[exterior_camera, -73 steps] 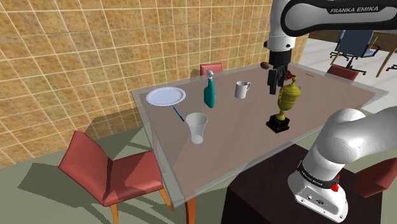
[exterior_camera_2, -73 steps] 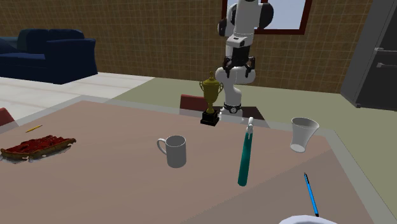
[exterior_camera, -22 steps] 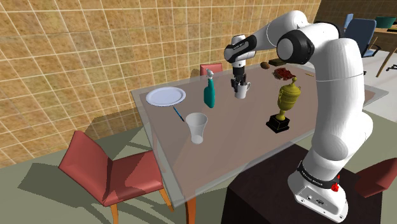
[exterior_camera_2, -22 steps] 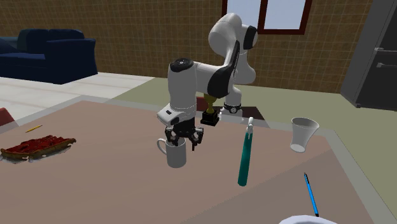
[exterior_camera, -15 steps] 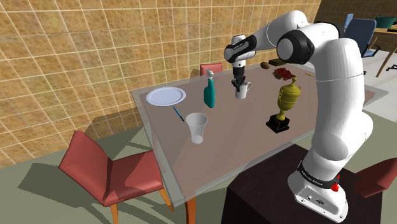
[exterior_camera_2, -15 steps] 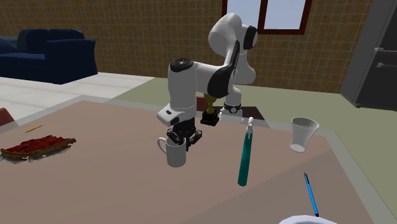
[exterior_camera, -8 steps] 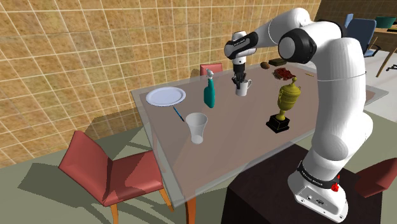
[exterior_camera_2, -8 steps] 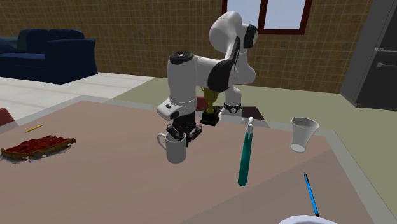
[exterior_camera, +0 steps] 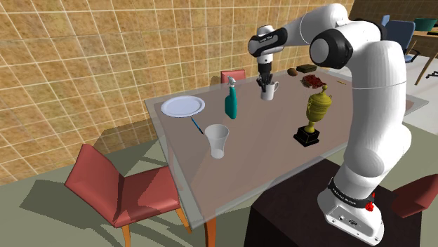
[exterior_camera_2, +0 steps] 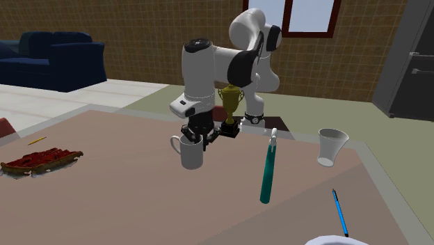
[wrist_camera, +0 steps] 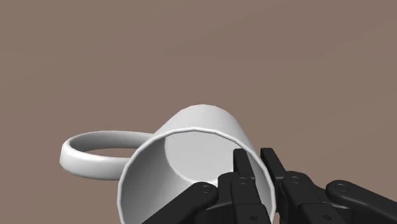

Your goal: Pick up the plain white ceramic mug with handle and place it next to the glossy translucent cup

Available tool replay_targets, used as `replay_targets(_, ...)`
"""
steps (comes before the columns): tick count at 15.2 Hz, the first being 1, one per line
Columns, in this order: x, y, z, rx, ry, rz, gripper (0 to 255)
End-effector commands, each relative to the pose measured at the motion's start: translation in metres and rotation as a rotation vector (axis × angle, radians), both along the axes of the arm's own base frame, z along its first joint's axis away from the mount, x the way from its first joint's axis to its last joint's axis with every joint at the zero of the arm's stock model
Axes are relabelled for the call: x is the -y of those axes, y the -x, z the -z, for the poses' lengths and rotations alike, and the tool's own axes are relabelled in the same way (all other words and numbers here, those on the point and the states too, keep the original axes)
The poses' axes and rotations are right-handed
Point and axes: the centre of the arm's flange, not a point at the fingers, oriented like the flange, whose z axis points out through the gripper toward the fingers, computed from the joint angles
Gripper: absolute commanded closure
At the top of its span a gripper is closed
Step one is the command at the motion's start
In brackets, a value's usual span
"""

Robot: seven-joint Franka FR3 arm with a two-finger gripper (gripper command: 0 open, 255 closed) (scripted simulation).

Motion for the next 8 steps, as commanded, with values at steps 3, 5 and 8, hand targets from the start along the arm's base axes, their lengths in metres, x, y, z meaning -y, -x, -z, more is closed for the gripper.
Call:
replay_targets(3, 0.001, 0.000, -0.023, 0.000, 0.000, 0.000, 255)
replay_targets(5, 0.001, 0.000, -0.033, 0.000, 0.000, 0.000, 255)
replay_targets(8, 0.001, 0.000, -0.049, 0.000, 0.000, 0.000, 255)
